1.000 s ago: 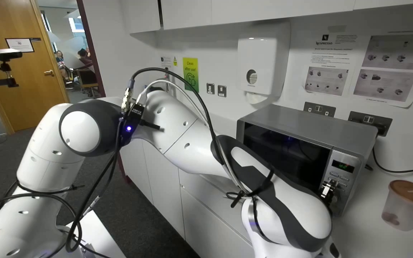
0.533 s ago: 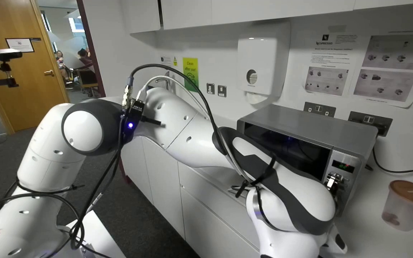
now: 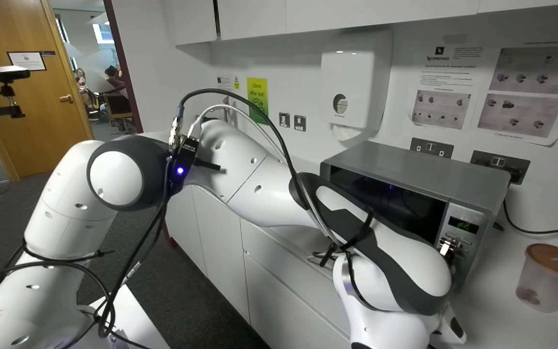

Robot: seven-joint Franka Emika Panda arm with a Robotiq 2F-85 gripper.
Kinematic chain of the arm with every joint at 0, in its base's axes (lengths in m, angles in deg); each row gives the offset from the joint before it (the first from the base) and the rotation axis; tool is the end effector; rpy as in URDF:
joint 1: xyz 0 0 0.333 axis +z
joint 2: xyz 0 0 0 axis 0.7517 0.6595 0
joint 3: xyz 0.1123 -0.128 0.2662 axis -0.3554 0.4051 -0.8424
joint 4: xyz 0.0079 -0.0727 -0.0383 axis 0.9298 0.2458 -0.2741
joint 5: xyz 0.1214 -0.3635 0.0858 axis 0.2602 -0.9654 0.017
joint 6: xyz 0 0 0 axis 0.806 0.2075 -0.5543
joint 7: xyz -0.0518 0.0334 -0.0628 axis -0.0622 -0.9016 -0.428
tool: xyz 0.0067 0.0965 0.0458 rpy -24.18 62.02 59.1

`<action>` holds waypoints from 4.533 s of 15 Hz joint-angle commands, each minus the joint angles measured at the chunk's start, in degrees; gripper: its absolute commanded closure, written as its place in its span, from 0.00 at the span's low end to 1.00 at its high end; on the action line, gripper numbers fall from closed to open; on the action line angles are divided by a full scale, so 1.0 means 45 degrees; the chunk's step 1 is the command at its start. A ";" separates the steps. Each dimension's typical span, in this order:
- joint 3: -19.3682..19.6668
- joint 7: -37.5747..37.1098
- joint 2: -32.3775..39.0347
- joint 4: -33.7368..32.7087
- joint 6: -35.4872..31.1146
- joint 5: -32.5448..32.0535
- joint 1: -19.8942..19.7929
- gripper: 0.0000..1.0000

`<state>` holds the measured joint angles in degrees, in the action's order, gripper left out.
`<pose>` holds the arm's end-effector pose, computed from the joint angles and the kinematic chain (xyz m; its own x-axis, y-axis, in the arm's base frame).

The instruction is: Press a button on the microwave

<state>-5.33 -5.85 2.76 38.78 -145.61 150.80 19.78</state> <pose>0.4820 -0.5130 0.3005 -0.0960 -0.9951 -0.0254 0.0337 0.0222 -0.9992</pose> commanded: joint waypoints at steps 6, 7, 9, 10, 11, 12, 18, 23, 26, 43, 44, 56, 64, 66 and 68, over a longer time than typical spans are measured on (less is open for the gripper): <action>-0.0036 -0.0016 -0.0088 -0.0203 -0.0527 -0.0306 0.0246 1.00; -0.0036 -0.0035 -0.0086 -0.0219 -0.0570 -0.0316 0.0268 1.00; -0.0041 -0.0096 -0.0057 -0.0296 -0.0689 -0.0301 0.0300 1.00; -0.0046 -0.0127 -0.0034 -0.0351 -0.0788 -0.0291 0.0311 1.00; -0.0054 -0.0156 -0.0020 -0.0411 -0.0912 -0.0284 0.0321 1.00; -0.0065 -0.0173 0.0002 -0.0484 -0.0983 -0.0279 0.0316 1.00; -0.0104 -0.0297 0.0037 -0.0808 -0.1353 -0.0316 0.0301 1.00; -0.0154 -0.0339 0.0098 -0.0909 -0.1828 -0.0377 0.0330 1.00; -0.0181 -0.0312 0.0078 -0.0861 -0.1774 -0.0464 0.0327 1.00; -0.0222 -0.0094 0.0242 -0.1128 -0.1566 -0.0792 0.0274 1.00; -0.0213 -0.0193 0.0237 -0.1129 -0.1653 -0.0857 0.0292 1.00; -0.0267 -0.0111 0.0258 -0.1218 -0.1739 -0.1080 0.0404 1.00; -0.0327 -0.0171 0.0348 -0.1966 -0.2312 -0.0805 0.0535 1.00; -0.0308 -0.0291 0.0349 -0.2000 -0.2361 -0.0937 0.0473 1.00; -0.0063 -0.1147 0.0170 -0.1484 -0.2502 -0.2144 0.0336 1.00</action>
<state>-5.99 -6.16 3.16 34.32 -154.56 146.16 21.62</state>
